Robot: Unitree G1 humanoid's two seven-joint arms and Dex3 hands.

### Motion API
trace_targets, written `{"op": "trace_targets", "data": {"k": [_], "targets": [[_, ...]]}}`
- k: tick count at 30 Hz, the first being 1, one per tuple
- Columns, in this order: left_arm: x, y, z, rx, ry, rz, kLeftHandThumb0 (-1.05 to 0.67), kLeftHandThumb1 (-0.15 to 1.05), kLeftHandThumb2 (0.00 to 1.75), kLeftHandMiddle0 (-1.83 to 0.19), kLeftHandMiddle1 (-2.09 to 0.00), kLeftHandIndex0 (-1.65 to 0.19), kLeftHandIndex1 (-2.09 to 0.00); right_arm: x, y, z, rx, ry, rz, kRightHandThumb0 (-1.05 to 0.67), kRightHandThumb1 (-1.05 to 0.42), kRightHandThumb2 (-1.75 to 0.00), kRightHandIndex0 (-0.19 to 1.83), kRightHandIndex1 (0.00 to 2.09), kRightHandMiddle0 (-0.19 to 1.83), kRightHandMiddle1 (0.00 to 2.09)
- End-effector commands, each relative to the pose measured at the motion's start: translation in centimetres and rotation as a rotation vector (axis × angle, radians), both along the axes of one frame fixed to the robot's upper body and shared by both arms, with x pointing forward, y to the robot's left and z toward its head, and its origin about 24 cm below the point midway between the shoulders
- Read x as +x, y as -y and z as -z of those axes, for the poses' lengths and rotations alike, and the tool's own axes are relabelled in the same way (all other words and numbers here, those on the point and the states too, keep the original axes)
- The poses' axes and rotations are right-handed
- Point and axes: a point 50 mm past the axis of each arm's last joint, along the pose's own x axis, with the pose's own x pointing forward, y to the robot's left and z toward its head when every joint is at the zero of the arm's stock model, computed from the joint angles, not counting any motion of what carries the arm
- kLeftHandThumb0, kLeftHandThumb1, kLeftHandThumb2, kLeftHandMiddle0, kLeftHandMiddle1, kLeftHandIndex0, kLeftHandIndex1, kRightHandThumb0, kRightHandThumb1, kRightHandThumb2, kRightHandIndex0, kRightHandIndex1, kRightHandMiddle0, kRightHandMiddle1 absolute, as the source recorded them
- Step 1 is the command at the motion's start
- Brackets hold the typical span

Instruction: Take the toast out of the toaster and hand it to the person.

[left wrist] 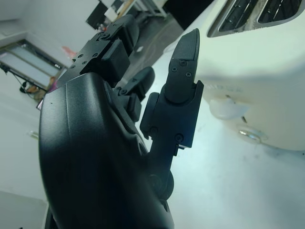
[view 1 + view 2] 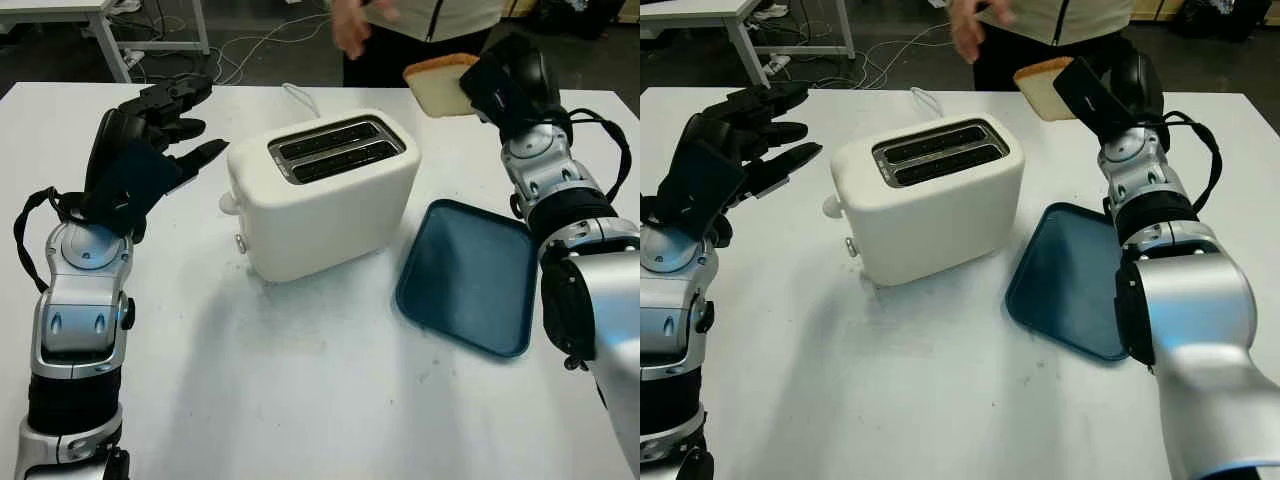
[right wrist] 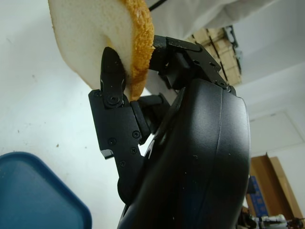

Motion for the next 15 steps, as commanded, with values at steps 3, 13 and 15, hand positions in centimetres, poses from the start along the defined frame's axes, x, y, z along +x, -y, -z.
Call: {"op": "trace_targets", "data": {"k": [3, 13, 15], "targets": [[-0.13, -0.34, 0.13, -0.003, 0.011, -0.012, -0.38, 0.92, 0.09, -0.37, -0.59, -0.59, -0.01, -0.15, 0.14, 1.09, 0.059, -0.032, -0.012, -0.08, -0.92, -0.32, 0.60, 1.75, 0.38, 1.74], [-0.18, -0.31, 0.11, 0.000, 0.008, -0.012, -0.39, 0.92, 0.09, -0.36, -0.59, -0.59, -0.01, -0.20, 0.28, 1.50, 0.109, -0.053, -0.027, -0.07, -0.92, -0.34, 0.66, 1.75, 0.40, 1.74], [-0.19, -0.32, 0.11, 0.001, 0.010, -0.014, -0.39, 0.92, 0.09, -0.36, -0.59, -0.59, -0.01, -0.20, 0.26, 1.54, 0.108, -0.057, -0.024, -0.07, -0.92, -0.34, 0.66, 1.75, 0.40, 1.74]]}}
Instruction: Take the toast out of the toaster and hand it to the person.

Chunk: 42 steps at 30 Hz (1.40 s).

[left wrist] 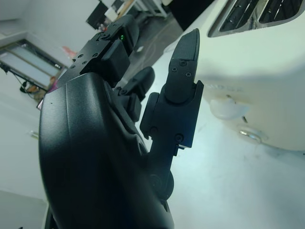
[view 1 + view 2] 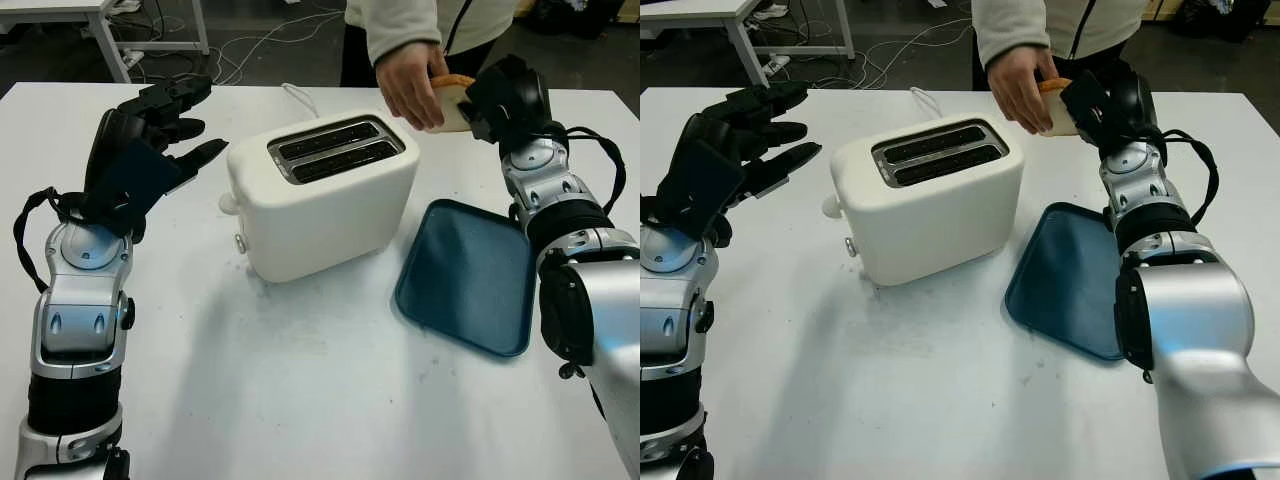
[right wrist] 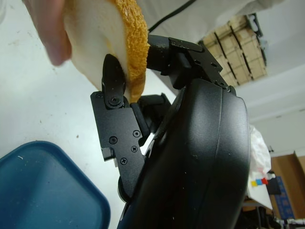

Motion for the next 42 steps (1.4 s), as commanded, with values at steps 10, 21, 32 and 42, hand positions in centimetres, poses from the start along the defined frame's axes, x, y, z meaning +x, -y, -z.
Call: {"op": "trace_targets", "data": {"k": [10, 21, 32, 42], "targets": [[-0.2, -0.3, 0.1, 0.000, 0.008, -0.014, -0.39, 0.92, 0.09, -0.36, -0.59, -0.59, -0.01, 0.0, -0.3, 0.2, 0.018, -0.008, -0.012, -0.07, -0.92, -0.35, 0.64, 1.75, 0.36, 1.75], [-0.2, -0.2, 0.1, -0.003, 0.008, -0.010, -0.37, 0.92, 0.09, -0.37, -0.59, -0.59, -0.01, 0.0, -0.8, 0.4, -0.067, 0.028, -0.003, -0.13, -0.92, -0.32, 0.64, 1.75, 0.39, 1.72], [-0.2, -0.3, 0.2, -0.015, 0.004, -0.015, -0.37, 0.92, 0.09, -0.36, -0.59, -0.59, -0.01, 0.1, -1.6, -0.5, -0.216, 0.000, -0.158, -0.46, -0.92, -0.25, 0.56, 0.04, 0.51, 0.02], [-1.2, -0.3, 0.6, -0.067, 0.018, -0.012, -0.40, 0.92, 0.09, -0.36, -0.59, -0.58, 0.00, -4.5, -2.4, 0.5, -0.096, 0.169, -0.334, -0.32, -0.92, -0.29, 0.35, 0.00, 0.34, 0.00]]}}
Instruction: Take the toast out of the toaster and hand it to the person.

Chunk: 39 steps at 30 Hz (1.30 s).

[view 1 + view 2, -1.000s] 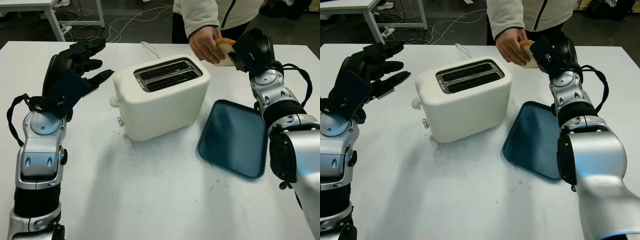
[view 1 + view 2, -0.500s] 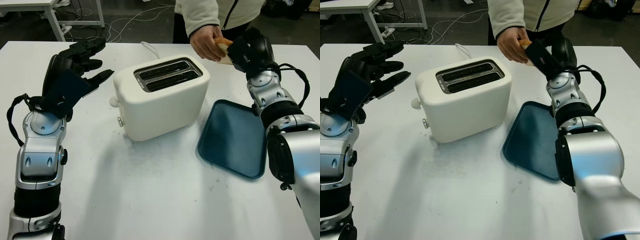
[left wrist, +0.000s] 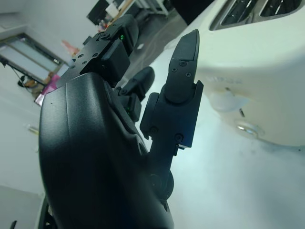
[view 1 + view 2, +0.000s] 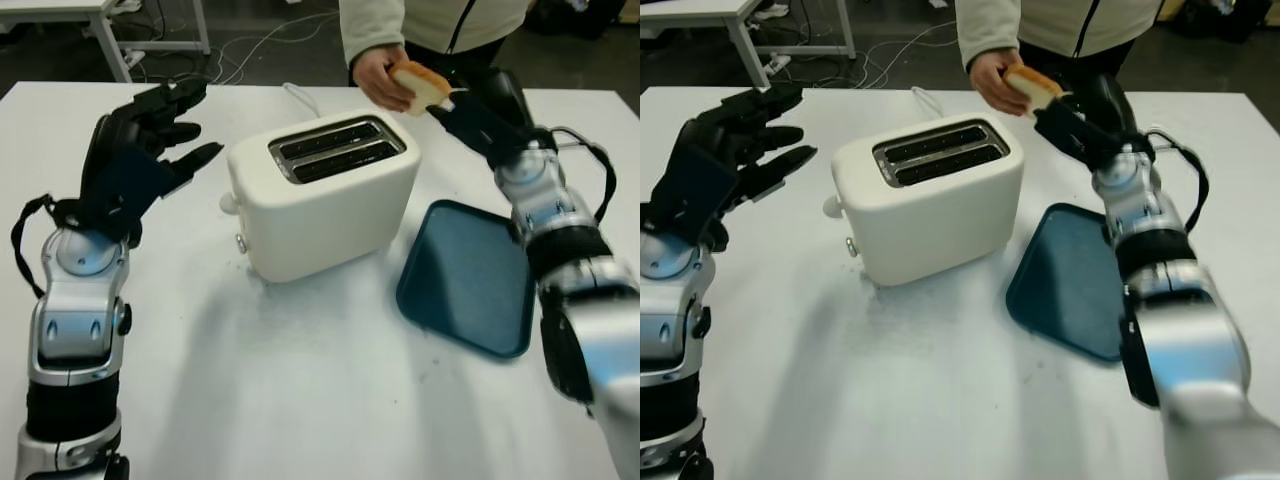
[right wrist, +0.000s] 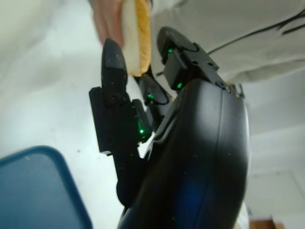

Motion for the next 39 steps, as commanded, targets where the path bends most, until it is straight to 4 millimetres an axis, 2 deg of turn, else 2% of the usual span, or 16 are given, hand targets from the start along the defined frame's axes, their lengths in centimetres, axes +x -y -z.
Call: {"op": "trace_targets", "data": {"k": [1, 2, 4, 6, 10, 11, 14, 18, 21, 26, 29, 33, 39], "targets": [[-0.9, 0.0, -0.1, -0.039, 0.029, -0.010, -0.41, 0.92, 0.09, -0.35, -0.59, -0.58, 0.00, -2.3, -0.3, 0.4, 0.065, 0.022, -0.031, -0.31, -0.92, -0.30, 0.35, 0.01, 0.33, 0.00], [-1.3, 0.0, 0.0, -0.060, 0.024, -0.015, -0.41, 0.92, 0.09, -0.35, -0.59, -0.58, 0.00, -3.4, -0.6, 0.8, 0.100, 0.033, -0.052, -0.29, -0.92, -0.31, 0.41, 0.04, 0.32, 0.00], [-1.9, 0.0, 0.1, -0.099, 0.019, -0.015, -0.38, 0.92, 0.09, -0.33, -0.58, -0.57, 0.00, -5.2, -1.0, 1.5, 0.165, 0.038, -0.096, -0.26, -0.92, -0.34, 0.41, 0.03, 0.27, 0.00], [-2.6, 0.1, 0.3, -0.137, 0.008, -0.012, -0.36, 0.92, 0.10, -0.30, -0.57, -0.54, 0.00, -7.0, -1.2, 2.4, 0.247, 0.036, -0.138, -0.26, -0.92, -0.39, 0.26, 0.01, 0.20, 0.00], [-4.2, 0.0, 1.4, -0.201, -0.016, -0.012, -0.37, 0.92, 0.15, -0.25, -0.55, -0.49, 0.00, -11.0, -2.3, 3.9, 0.443, -0.033, -0.136, -0.28, -0.92, -0.43, 0.16, 0.00, 0.13, 0.00], [-4.5, 0.0, 1.7, -0.211, -0.025, -0.017, -0.39, 0.92, 0.16, -0.24, -0.54, -0.47, 0.00, -11.8, -2.6, 4.3, 0.538, -0.070, -0.148, -0.28, -0.92, -0.46, 0.14, 0.00, 0.11, 0.00], [-5.1, 0.0, 2.4, -0.234, -0.058, -0.023, -0.37, 0.92, 0.20, -0.21, -0.52, -0.43, 0.00, -13.7, -3.3, 5.2, 0.717, -0.145, -0.187, -0.36, -0.92, -0.56, 0.07, 0.00, 0.05, 0.00], [-5.6, 0.3, 3.7, -0.249, -0.110, -0.036, -0.36, 0.92, 0.22, -0.22, -0.50, -0.42, 0.00, -15.6, -4.7, 6.5, 0.779, -0.222, -0.196, -0.39, -0.92, -0.61, 0.04, 0.00, 0.06, 0.01], [-6.1, 0.8, 4.8, -0.284, -0.159, -0.047, -0.40, 0.92, 0.22, -0.22, -0.48, -0.41, 0.00, -16.3, -5.5, 7.7, 0.823, -0.262, -0.171, -0.36, -0.92, -0.62, 0.06, 0.01, 0.06, 0.01], [-7.3, 1.9, 6.3, -0.347, -0.196, -0.026, -0.35, 0.92, 0.28, -0.22, -0.40, -0.36, 0.00, -16.0, -6.3, 10.1, 0.835, -0.288, -0.051, -0.34, -0.92, -0.59, 0.14, 0.04, 0.13, 0.03], [-7.5, 2.6, 7.4, -0.390, -0.189, -0.013, -0.41, 0.92, 0.27, -0.21, -0.38, -0.36, 0.00, -15.6, -6.2, 11.1, 0.802, -0.298, -0.034, -0.37, -0.92, -0.59, 0.12, 0.03, 0.13, 0.02], [-7.5, 3.6, 8.4, -0.379, -0.143, -0.034, -0.46, 0.92, 0.29, -0.22, -0.37, -0.35, 0.00, -15.2, -6.2, 11.6, 0.715, -0.246, -0.020, -0.39, -0.92, -0.56, 0.15, 0.03, 0.18, 0.04], [-6.9, 4.7, 9.4, -0.488, -0.089, -0.044, -0.45, 0.92, 0.33, -0.16, -0.32, -0.29, 0.00, -14.8, -6.7, 12.0, 0.704, -0.223, -0.029, -0.36, -0.92, -0.55, 0.17, 0.03, 0.20, 0.03]]}}
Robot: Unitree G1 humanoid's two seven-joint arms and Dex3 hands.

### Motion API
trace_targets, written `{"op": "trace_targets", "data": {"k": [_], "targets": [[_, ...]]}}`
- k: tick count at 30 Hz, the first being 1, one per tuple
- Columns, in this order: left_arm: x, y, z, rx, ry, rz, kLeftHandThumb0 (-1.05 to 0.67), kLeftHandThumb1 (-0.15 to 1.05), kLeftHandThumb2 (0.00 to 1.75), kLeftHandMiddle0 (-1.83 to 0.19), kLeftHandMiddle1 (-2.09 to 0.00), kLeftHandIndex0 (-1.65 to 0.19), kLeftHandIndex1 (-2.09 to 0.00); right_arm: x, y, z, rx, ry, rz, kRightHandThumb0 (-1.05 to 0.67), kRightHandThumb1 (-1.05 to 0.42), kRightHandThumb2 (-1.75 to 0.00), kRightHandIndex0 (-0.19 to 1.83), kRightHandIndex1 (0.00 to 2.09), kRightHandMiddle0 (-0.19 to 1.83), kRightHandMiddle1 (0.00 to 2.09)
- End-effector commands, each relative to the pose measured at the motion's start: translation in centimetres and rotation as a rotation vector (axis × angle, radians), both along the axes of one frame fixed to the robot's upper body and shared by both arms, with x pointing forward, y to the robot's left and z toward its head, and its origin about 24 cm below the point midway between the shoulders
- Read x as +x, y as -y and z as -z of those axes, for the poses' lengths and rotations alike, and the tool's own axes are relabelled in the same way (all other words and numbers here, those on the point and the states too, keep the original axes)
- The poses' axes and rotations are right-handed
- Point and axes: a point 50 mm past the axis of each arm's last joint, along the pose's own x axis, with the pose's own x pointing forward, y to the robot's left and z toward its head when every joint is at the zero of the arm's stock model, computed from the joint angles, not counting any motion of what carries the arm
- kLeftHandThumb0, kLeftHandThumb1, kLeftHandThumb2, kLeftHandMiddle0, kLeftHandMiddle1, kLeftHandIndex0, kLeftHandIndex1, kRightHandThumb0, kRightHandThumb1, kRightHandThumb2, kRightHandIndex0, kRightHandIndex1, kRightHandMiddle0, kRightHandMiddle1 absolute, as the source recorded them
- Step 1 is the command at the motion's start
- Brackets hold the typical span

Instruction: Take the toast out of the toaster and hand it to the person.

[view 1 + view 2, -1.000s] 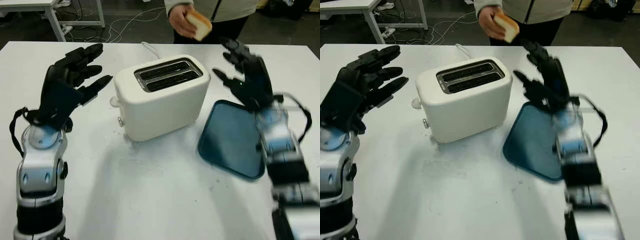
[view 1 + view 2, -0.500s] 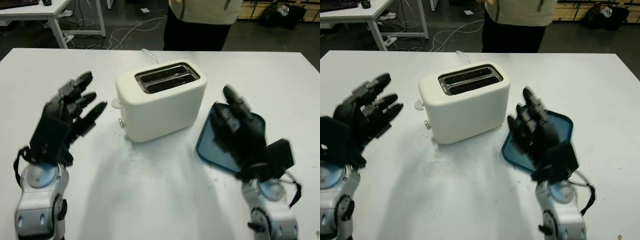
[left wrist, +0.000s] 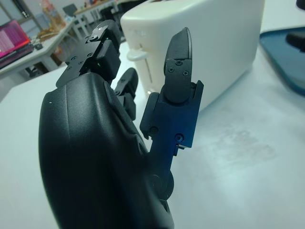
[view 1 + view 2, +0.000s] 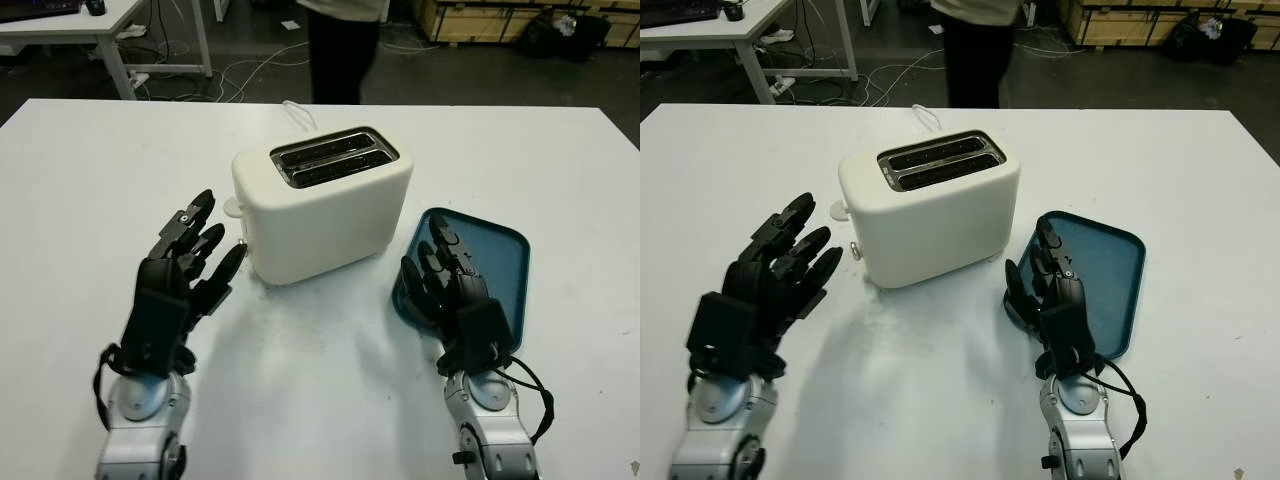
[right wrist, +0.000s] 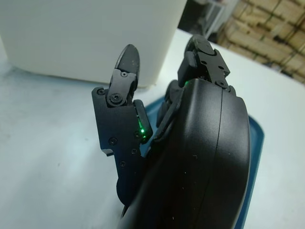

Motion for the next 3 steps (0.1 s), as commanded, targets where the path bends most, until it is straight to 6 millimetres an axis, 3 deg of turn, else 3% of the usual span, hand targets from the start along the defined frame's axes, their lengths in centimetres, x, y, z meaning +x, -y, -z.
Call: {"op": "trace_targets", "data": {"k": [1, 3], "targets": [[0.21, 0.36, 0.09, -0.040, 0.025, -0.022, -0.46, 0.92, 0.34, -0.16, -0.32, -0.28, 0.00, 0.30, -0.34, -0.31, -0.007, 0.029, -0.007, -0.36, -0.92, -0.55, 0.17, 0.03, 0.20, 0.03], [0.27, 0.34, 0.09, -0.043, 0.031, -0.030, -0.45, 0.92, 0.35, -0.16, -0.31, -0.28, 0.00, 0.35, -0.35, -0.36, -0.018, 0.022, -0.009, -0.36, -0.92, -0.55, 0.17, 0.03, 0.20, 0.02]]}}
